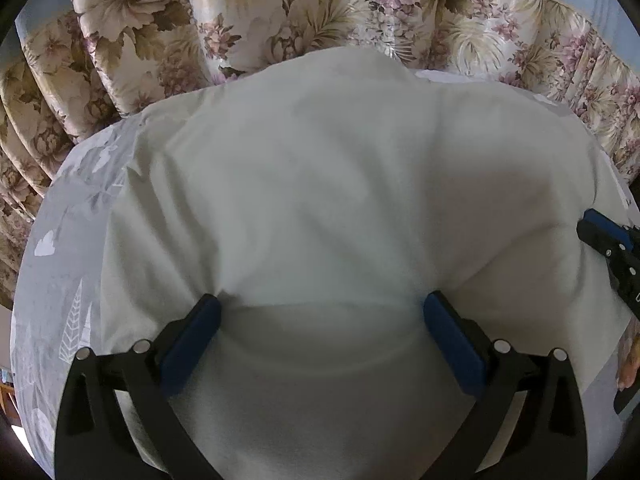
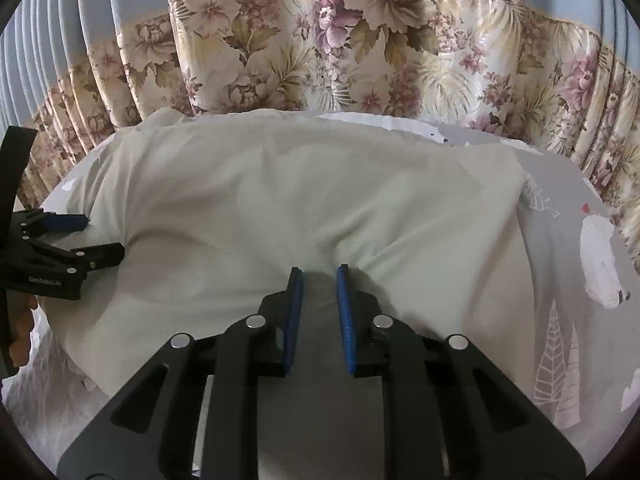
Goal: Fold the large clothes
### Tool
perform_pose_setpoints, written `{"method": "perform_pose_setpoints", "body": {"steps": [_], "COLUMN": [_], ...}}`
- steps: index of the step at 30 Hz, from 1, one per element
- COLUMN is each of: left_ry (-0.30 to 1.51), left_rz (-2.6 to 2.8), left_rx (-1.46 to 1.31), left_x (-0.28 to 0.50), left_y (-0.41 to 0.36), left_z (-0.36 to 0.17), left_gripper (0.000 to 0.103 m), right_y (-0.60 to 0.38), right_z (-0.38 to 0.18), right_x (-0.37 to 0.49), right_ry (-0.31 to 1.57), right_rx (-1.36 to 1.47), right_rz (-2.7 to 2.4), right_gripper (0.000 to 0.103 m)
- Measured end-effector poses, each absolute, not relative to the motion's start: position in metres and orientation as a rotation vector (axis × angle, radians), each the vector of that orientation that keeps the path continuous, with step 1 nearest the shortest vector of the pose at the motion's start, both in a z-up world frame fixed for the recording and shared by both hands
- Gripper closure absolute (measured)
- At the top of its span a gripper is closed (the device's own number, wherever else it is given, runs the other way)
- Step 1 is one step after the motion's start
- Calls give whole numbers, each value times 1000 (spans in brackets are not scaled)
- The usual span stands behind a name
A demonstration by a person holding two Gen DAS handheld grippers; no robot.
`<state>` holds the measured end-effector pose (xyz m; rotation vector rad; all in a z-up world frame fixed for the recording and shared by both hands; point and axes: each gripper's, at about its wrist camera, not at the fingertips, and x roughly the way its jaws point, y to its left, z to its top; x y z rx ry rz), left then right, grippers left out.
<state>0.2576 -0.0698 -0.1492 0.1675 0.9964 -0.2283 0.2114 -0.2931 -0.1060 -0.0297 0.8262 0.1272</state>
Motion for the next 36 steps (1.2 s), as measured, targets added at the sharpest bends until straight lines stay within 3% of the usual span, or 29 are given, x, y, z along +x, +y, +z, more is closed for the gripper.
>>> {"method": "perform_pose_setpoints", "body": {"steps": [18, 20, 22, 23, 25, 26, 29, 32, 36], "left_ry": [1002, 1000, 988, 985, 989, 1000, 1017, 1062, 1123], "left_rz": [-209, -222, -256, -263, -287, -291, -295, -287, -280], "left_rx": [153, 116, 82, 72, 55, 56, 60, 57, 102], "left_x": [256, 252, 250, 252, 261, 269, 291, 314, 330], "left_y": [-71, -66, -64, -63, -66, -69, -80, -88, -97], "left_z": [-146, -135, -124, -117, -109, -108, -102, -106, -120], "left_gripper": [1, 2, 13, 26, 52, 73, 93, 97, 98], "right_y": [-293, -297, -300, -299, -289, -282, -265, -259, -261], "right_z": [-106, -101, -88, -79, -63, -56, -53, -70, -94], "right_x": [212, 213, 213, 212, 216, 222, 248, 279, 298], "right_ry": [838, 858, 864, 841, 800, 786, 793, 870, 956], "right_rx": [-11, 34, 101, 117, 100, 76, 21, 8, 34], "right_rz": [112, 128, 133, 134, 150, 156, 150, 126, 104], "right_gripper": [89, 84, 77, 69, 62, 62, 68, 90, 93]}}
